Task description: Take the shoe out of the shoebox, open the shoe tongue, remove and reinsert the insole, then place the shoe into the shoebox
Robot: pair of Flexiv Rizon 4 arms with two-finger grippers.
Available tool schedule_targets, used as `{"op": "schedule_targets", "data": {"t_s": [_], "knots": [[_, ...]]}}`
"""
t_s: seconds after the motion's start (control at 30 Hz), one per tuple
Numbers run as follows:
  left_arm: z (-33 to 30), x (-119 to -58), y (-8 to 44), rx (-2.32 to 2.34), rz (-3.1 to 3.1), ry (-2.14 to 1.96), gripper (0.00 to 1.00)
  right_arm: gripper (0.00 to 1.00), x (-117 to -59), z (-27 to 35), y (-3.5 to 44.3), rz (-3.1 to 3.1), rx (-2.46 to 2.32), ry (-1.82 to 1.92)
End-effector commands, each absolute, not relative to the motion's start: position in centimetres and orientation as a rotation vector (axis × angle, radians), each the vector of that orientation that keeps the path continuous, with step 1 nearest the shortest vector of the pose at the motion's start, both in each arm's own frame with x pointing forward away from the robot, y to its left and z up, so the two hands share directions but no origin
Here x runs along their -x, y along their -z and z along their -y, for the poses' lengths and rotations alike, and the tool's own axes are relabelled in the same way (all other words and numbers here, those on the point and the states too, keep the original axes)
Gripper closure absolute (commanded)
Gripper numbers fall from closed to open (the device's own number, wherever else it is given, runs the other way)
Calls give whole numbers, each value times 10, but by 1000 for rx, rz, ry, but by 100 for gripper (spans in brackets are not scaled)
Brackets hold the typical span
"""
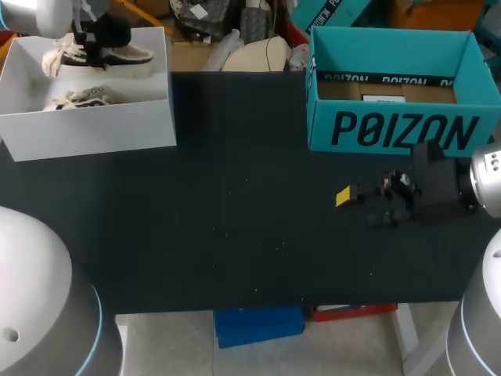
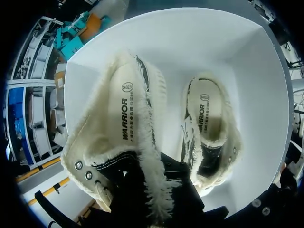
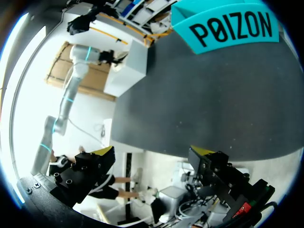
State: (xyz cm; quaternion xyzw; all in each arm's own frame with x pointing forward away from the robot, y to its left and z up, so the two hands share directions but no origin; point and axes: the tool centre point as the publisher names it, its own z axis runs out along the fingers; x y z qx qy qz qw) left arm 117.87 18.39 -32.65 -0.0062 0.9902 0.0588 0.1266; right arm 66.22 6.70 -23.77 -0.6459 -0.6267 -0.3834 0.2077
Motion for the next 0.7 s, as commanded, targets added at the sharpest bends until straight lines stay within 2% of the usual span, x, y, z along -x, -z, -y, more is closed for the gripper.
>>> {"op": "schedule_targets", "data": {"t_s": [0.03, 0.7], "knots": [[-181, -1181, 337, 20, -2888, -182, 100, 0, -662, -67, 237, 1745, 1799, 1065], [-180, -1178, 366, 48, -2890, -187, 100, 0, -662, -67, 237, 1745, 1799, 1065]]}}
